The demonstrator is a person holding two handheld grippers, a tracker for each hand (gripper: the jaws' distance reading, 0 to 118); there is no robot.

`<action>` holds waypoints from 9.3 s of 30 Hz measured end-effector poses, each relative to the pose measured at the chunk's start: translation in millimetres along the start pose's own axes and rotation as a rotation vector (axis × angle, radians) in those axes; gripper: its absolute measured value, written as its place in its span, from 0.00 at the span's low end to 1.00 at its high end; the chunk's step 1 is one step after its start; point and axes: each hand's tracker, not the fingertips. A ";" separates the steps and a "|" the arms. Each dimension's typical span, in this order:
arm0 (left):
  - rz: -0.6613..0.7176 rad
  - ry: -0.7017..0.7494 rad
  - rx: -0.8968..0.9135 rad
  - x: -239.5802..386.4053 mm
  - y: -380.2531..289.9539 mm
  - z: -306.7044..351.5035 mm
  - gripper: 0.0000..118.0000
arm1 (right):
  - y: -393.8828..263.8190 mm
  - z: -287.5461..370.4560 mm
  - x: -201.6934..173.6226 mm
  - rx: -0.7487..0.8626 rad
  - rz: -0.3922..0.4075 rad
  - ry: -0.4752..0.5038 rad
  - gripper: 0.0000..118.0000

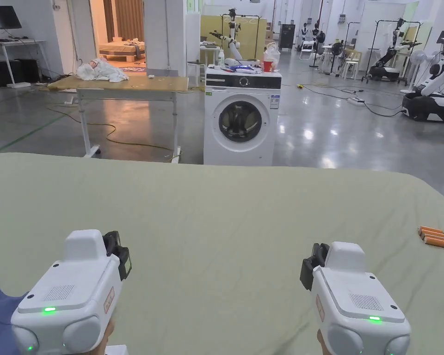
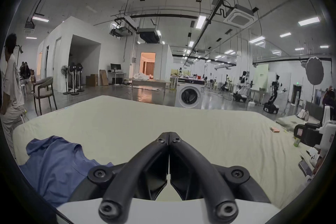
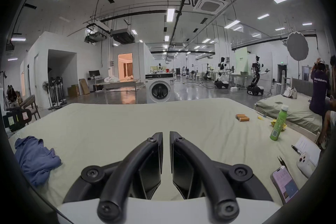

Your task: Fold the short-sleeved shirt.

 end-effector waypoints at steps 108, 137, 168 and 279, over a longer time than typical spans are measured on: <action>-0.006 -0.456 -0.135 102.8 22.6 -7.6 0.66 | 4.2 48.4 61.2 -0.028 0.047 -0.020 0.06; 0.087 -0.046 -0.751 -57.8 -63.5 -152.2 0.49 | -4.2 12.6 43.2 -0.084 0.080 0.014 0.06; -0.035 -0.201 -0.608 -33.0 -55.6 -63.0 0.00 | -73.8 -175.4 94.3 -0.843 0.189 0.264 0.22; -0.106 -0.074 -0.101 -18.8 8.2 25.1 0.00 | 28.5 58.5 9.4 0.094 0.051 0.059 0.00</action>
